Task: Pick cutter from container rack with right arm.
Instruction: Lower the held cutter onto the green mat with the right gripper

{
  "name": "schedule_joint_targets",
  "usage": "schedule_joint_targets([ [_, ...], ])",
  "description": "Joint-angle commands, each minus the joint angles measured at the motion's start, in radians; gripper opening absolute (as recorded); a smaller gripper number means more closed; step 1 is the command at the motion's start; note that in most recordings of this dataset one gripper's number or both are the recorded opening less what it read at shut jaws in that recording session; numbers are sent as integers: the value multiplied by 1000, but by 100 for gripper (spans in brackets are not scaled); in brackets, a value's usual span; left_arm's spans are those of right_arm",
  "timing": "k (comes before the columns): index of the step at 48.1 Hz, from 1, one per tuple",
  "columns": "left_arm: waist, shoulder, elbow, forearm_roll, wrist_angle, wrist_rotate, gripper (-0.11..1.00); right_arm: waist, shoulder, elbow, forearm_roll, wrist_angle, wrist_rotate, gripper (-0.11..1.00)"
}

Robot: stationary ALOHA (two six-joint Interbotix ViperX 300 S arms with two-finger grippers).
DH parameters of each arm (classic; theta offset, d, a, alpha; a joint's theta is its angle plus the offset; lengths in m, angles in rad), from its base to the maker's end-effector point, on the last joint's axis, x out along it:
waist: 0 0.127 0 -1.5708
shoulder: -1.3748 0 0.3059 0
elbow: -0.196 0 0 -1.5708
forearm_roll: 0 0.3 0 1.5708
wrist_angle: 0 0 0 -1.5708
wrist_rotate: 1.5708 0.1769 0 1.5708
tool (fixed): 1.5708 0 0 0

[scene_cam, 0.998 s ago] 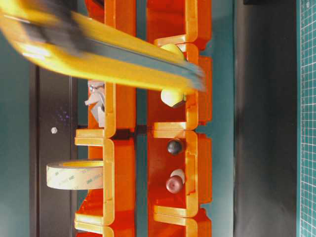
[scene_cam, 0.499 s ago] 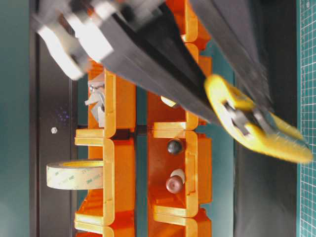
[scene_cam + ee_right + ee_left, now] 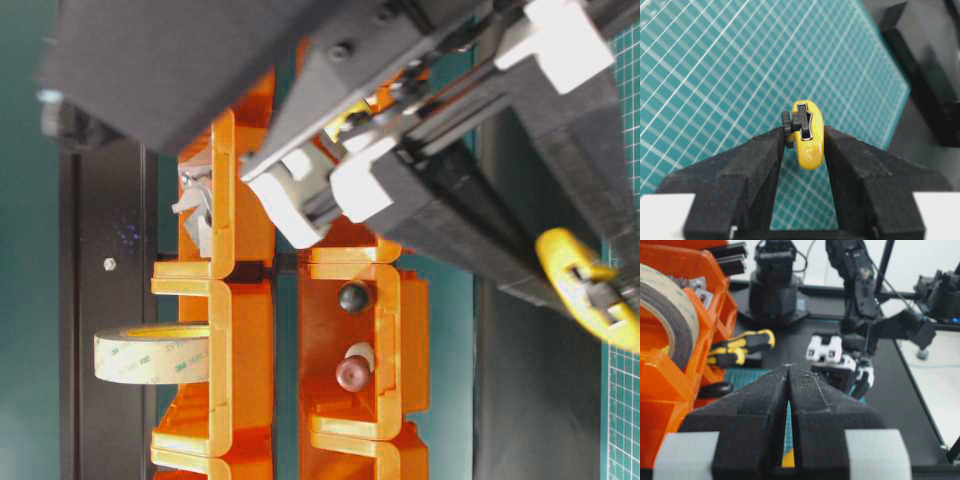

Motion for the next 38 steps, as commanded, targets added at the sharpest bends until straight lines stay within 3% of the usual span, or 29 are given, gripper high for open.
schedule_joint_targets([
  [1, -6, 14, -11, 3, -21, -3, 0, -5, -2, 6, -6, -11, 3, 27],
  [20, 2, 17, -9, 3, -21, -3, 0, -44, 66, 26, 9, -32, 12, 26],
  [38, 3, 14, -11, 3, -17, -15, 0, -48, 64, 51, 64, -61, 15, 26],
])
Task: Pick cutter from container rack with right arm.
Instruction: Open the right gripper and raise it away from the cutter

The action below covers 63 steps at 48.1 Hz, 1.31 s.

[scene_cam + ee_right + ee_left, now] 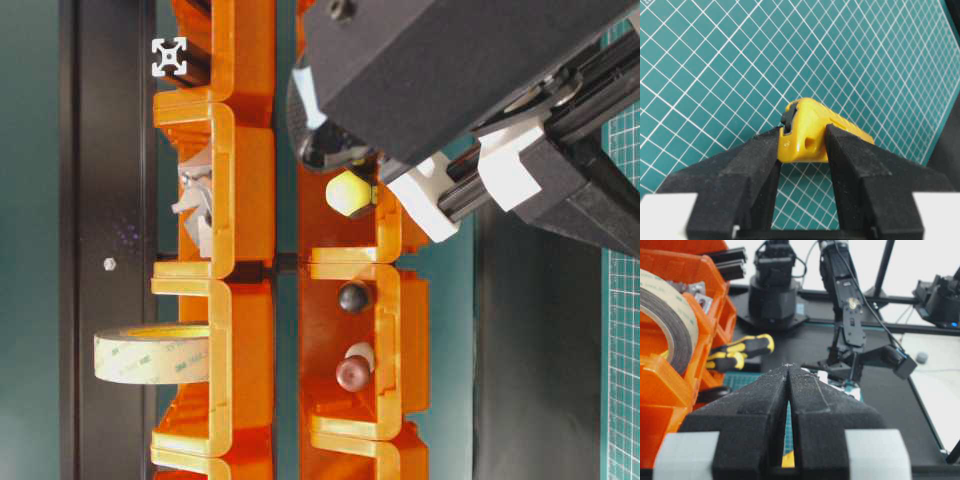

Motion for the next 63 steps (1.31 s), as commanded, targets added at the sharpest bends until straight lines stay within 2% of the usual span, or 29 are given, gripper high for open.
schedule_joint_targets([
  [1, 5, 8, -11, 3, -6, -18, 0, -15, -11, 18, 32, -15, 9, 26],
  [11, 8, 2, -11, 3, 15, -64, 0, -14, -20, 34, 63, -57, 9, 28],
  [19, 8, -3, -12, 3, 15, -64, 0, -14, -21, 26, 75, -57, 11, 62],
  [24, 8, -6, -14, 3, 17, -66, 0, -8, -28, 26, 92, -49, 12, 72],
  [28, 6, -6, -14, 3, 17, -66, 0, 2, -43, 29, 129, -41, 12, 73],
  [39, 6, -6, -14, 3, 18, -66, 0, 6, -114, 54, 270, -38, 12, 73],
  [49, 5, -6, -14, 3, 18, -66, 0, 8, -215, 64, 430, -32, 9, 73],
  [55, 5, -8, -14, 3, 18, -66, 0, 11, -281, 69, 485, -40, 9, 73],
  [63, 5, -11, -15, 3, 38, -66, 0, 23, -374, 86, 532, -69, 9, 73],
])
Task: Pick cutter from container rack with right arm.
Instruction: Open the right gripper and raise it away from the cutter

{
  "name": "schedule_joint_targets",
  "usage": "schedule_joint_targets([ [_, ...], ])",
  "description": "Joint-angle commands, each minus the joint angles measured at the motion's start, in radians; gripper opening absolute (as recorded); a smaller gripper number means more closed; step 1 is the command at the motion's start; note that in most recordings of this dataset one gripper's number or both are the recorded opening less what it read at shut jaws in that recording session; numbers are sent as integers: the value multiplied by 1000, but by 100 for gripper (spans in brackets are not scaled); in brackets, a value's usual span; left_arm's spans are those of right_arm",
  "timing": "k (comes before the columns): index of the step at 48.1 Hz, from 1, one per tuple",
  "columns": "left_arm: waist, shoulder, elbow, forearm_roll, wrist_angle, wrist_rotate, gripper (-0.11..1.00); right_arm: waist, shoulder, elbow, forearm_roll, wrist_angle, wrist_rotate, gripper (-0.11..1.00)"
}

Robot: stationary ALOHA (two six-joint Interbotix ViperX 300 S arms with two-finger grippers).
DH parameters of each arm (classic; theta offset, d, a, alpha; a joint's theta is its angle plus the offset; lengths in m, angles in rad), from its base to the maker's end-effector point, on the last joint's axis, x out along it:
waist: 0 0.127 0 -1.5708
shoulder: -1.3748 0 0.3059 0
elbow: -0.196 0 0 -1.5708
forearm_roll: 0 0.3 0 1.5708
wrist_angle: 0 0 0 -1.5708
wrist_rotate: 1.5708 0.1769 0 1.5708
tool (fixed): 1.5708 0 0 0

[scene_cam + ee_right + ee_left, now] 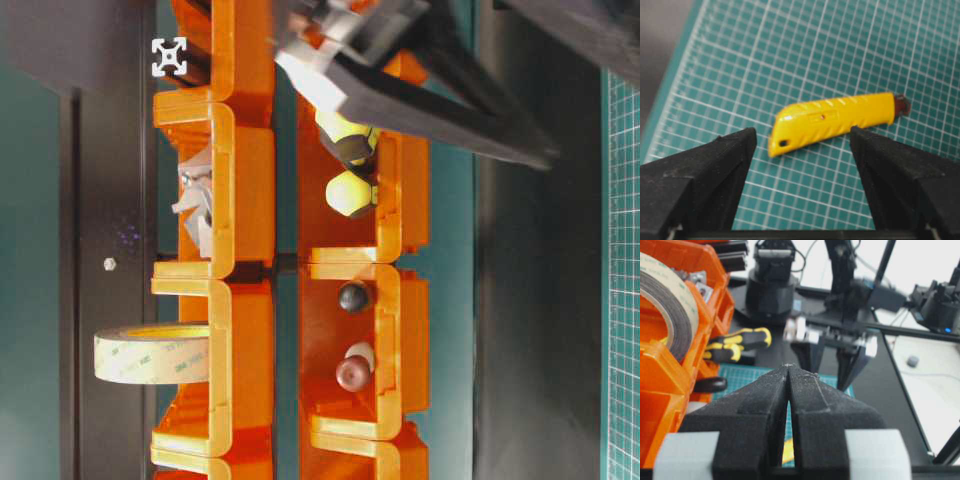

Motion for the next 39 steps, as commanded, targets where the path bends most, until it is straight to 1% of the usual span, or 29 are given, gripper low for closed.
schedule_joint_targets([
  [1, 0, 2, -15, 3, 11, -5, 0, 9, -72, 0, 28, -29, 0, 73],
  [14, 2, -6, -18, 3, 34, -3, 0, 11, -193, 67, 110, -75, 0, 73],
  [19, 6, -11, -20, 3, 43, -2, 0, 11, -225, 91, 130, -95, 0, 73],
  [27, 5, -21, -25, 3, 49, 5, 0, 11, -270, 114, 141, -120, 0, 73],
  [39, 5, -34, -25, 3, 67, 8, 0, 8, -327, 127, 141, -121, 0, 73],
])
